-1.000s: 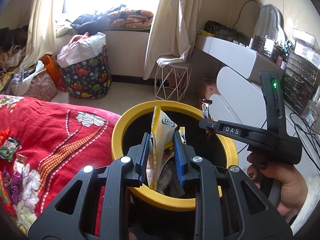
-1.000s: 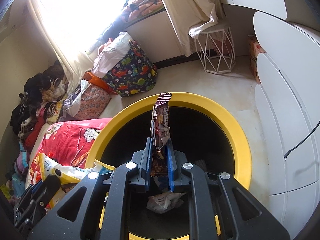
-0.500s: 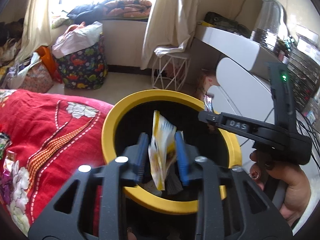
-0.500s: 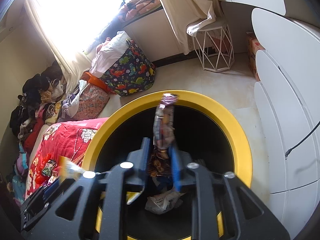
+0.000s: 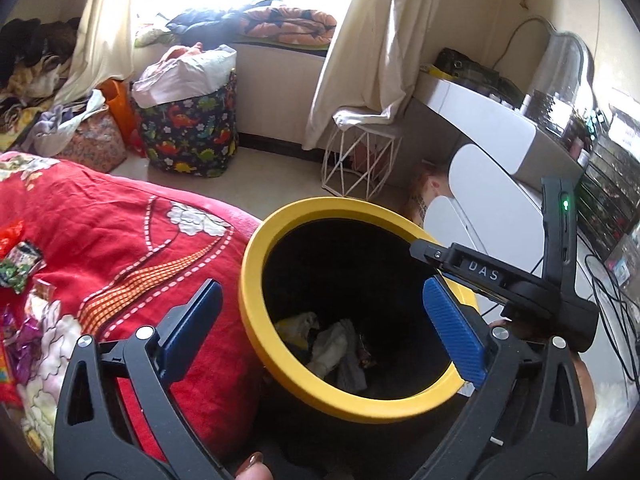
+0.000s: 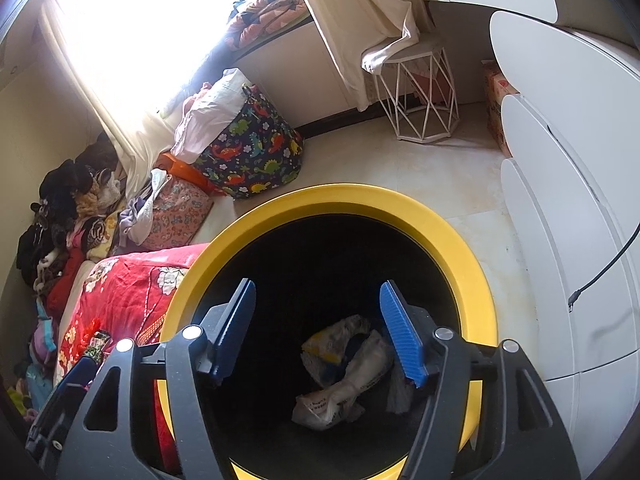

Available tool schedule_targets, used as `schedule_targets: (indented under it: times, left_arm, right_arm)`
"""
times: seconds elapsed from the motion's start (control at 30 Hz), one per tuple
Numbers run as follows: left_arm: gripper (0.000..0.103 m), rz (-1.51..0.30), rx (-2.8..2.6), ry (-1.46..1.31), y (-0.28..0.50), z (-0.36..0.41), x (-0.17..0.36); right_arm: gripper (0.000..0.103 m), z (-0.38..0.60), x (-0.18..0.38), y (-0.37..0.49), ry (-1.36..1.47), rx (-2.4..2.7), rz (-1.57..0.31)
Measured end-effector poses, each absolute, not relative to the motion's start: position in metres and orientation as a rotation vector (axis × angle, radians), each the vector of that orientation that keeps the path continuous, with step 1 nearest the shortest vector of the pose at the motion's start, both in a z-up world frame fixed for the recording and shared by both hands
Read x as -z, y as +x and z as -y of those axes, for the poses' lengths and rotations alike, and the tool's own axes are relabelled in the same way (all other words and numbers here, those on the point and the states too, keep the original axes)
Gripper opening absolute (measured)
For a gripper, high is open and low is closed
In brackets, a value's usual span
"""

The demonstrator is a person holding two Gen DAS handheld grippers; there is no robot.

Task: Collect trash
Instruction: 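Move both open tools back over the wrappers on the bed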

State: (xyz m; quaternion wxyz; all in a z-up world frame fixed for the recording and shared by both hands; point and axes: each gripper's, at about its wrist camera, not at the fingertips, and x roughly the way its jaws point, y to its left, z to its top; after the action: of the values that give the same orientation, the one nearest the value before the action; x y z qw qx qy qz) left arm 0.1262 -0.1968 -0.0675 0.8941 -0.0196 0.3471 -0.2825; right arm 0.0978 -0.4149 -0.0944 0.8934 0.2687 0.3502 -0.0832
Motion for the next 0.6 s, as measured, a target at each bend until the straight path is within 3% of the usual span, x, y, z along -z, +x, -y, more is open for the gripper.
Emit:
schedule_targets:
  times: [0.6]
  left_arm:
    - [0.092, -0.687, 0.535, -0.102, 0.116, 0.16, 0.049]
  right_arm:
    - [0.079, 0.399, 0.081, 0.094, 0.515, 0.162, -0.702]
